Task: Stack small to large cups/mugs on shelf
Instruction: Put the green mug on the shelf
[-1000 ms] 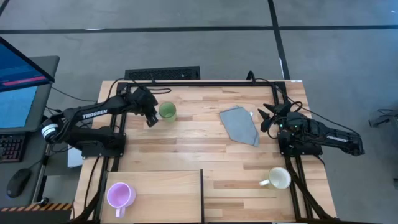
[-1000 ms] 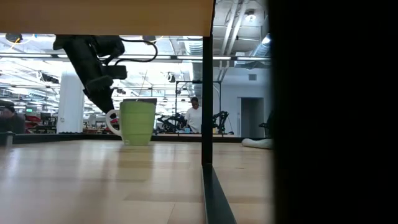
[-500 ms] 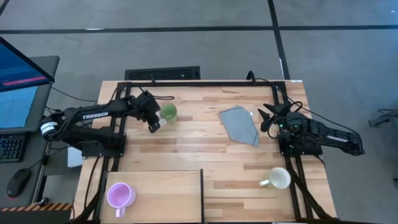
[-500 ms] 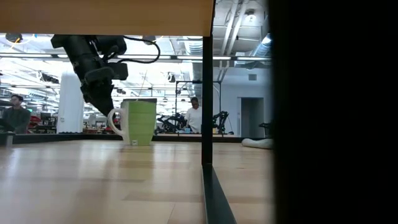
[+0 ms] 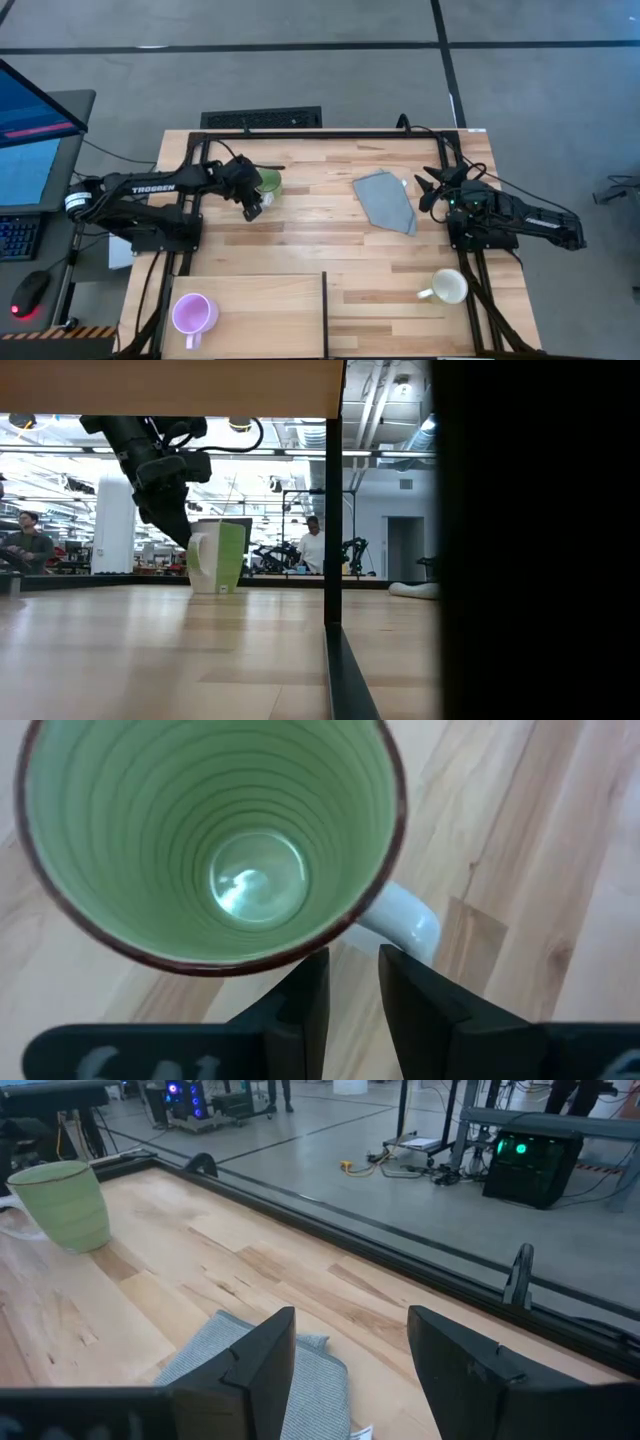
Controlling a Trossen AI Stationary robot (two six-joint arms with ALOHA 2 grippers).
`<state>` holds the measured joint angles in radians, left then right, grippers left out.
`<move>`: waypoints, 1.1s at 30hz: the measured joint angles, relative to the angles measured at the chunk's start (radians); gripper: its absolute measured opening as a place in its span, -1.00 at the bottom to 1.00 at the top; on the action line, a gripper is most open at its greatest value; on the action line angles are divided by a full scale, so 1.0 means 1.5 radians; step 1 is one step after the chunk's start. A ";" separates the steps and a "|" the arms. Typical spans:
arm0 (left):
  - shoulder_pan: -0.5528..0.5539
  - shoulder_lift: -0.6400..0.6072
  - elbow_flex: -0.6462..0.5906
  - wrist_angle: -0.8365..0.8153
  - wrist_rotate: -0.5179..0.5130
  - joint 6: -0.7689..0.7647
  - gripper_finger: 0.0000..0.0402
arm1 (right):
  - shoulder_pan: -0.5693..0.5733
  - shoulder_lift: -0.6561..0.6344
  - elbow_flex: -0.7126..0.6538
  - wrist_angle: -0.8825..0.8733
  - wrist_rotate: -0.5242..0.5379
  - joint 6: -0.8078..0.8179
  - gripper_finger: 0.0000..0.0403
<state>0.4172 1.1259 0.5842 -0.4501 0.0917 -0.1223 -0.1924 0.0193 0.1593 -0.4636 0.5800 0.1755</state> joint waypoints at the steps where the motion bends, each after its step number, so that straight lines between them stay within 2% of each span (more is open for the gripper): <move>1: -0.002 0.000 0.000 0.000 0.000 0.000 -0.60 | 0.000 0.000 0.000 0.000 0.000 0.000 0.07; 19: -0.004 0.000 0.003 -0.049 0.008 0.002 -0.60 | 0.000 0.000 0.000 0.000 0.000 0.000 0.07; 33: -0.004 0.000 0.099 -0.171 -0.018 0.010 -0.60 | 0.000 0.000 0.000 0.000 0.000 0.000 0.07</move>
<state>0.4110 1.1259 0.7326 -0.7059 0.0643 -0.1078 -0.1924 0.0193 0.1593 -0.4637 0.5797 0.1756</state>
